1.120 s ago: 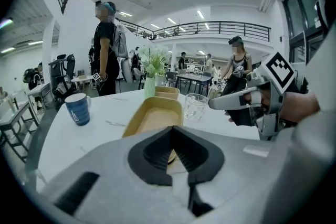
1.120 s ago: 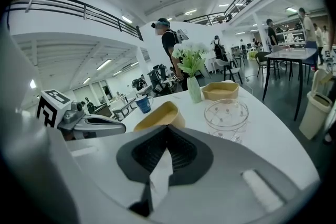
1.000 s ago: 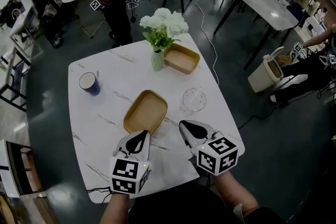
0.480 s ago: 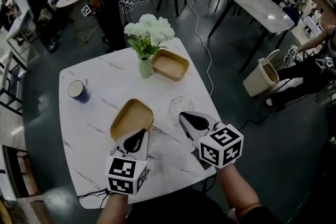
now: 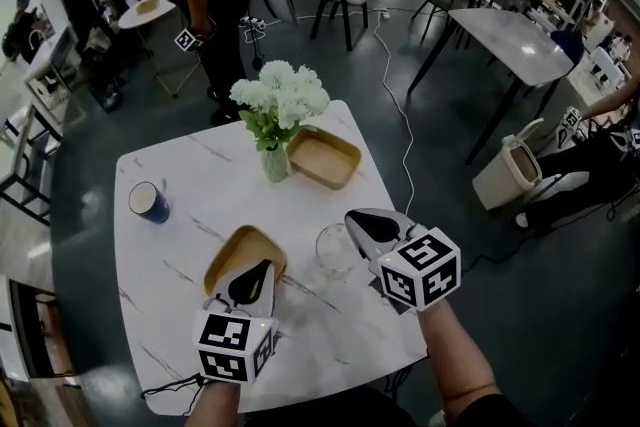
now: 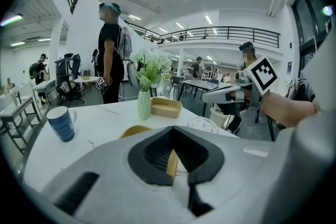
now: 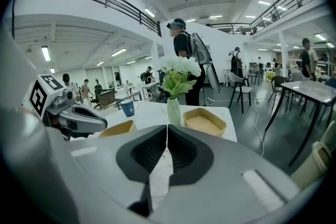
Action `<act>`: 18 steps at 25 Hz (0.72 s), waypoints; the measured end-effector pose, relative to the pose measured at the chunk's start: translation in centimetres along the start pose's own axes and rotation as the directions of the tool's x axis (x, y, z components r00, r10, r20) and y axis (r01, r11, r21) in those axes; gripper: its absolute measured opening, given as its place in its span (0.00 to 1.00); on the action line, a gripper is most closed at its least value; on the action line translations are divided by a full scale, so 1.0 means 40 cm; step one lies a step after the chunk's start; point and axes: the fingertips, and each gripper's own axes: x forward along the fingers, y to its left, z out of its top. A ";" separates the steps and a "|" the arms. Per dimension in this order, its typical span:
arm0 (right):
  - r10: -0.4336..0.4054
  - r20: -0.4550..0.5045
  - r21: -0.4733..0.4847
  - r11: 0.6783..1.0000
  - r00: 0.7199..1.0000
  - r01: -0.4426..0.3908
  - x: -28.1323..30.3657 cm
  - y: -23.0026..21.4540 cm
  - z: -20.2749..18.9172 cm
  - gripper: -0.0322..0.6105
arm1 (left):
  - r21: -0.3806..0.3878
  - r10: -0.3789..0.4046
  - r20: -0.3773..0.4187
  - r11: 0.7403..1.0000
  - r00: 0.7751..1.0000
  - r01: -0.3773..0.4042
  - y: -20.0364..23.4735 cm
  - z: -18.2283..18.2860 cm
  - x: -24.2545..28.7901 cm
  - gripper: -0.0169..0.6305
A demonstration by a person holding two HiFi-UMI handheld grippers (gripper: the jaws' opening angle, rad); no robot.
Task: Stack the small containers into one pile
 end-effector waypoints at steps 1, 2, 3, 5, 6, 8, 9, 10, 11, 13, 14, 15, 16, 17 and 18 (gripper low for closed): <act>0.004 -0.003 -0.009 1.000 1.000 -0.004 0.011 -0.014 0.004 0.06 | -0.005 0.006 -0.001 1.000 1.000 -0.006 0.007 0.002 0.006 0.02; 0.008 -0.009 -0.020 1.000 1.000 -0.008 0.022 -0.027 0.007 0.07 | -0.009 0.011 -0.002 1.000 1.000 -0.011 0.014 0.003 0.013 0.02; 0.010 -0.014 -0.030 1.000 1.000 -0.011 0.034 -0.040 0.009 0.09 | -0.015 0.015 -0.004 1.000 1.000 -0.015 0.021 0.004 0.020 0.02; 0.014 -0.023 -0.041 0.999 1.000 -0.015 0.058 -0.065 0.013 0.11 | -0.024 0.023 -0.006 0.999 1.000 -0.023 0.035 0.007 0.034 0.02; 0.015 -0.027 -0.043 0.999 1.000 -0.016 0.070 -0.078 0.014 0.11 | -0.028 0.028 -0.008 0.999 1.000 -0.028 0.042 0.008 0.040 0.02; 0.008 -0.034 -0.049 0.999 0.999 -0.010 0.094 -0.105 0.015 0.11 | -0.034 0.040 -0.010 0.999 0.999 -0.040 0.056 0.011 0.047 0.02; 0.003 -0.038 -0.053 0.999 0.999 -0.005 0.105 -0.118 0.014 0.12 | -0.035 0.045 -0.011 0.998 0.999 -0.046 0.062 0.012 0.050 0.02; -0.002 -0.041 -0.059 0.998 0.999 0.000 0.117 -0.130 0.012 0.12 | -0.037 0.051 -0.011 0.998 0.999 -0.051 0.068 0.013 0.052 0.02; -0.005 -0.045 -0.063 0.998 0.999 0.002 0.128 -0.142 0.010 0.12 | -0.037 0.056 -0.013 0.998 0.998 -0.056 0.073 0.013 0.054 0.02; -0.007 -0.057 -0.071 0.997 0.998 0.003 0.151 -0.163 0.002 0.13 | -0.033 0.068 -0.018 0.997 0.998 -0.069 0.083 0.011 0.057 0.02; -0.006 -0.064 -0.076 0.997 0.998 0.001 0.163 -0.171 -0.002 0.13 | -0.029 0.075 -0.021 0.997 0.997 -0.075 0.087 0.010 0.058 0.02; -0.004 -0.071 -0.084 0.997 0.997 -0.002 0.175 -0.178 -0.005 0.14 | -0.024 0.081 -0.025 0.996 0.996 -0.082 0.092 0.008 0.059 0.02; 0.000 -0.078 -0.094 0.996 0.997 -0.008 0.188 -0.183 -0.008 0.14 | -0.020 0.086 -0.029 0.996 0.996 -0.087 0.095 0.006 0.060 0.02; 0.005 -0.085 -0.107 0.994 0.996 -0.014 0.201 -0.185 -0.010 0.15 | -0.016 0.089 -0.032 0.996 0.996 -0.090 0.098 0.004 0.061 0.02; 0.010 -0.092 -0.122 0.992 0.996 -0.021 0.212 -0.187 -0.013 0.16 | -0.014 0.091 -0.036 0.996 0.995 -0.091 0.099 0.002 0.062 0.02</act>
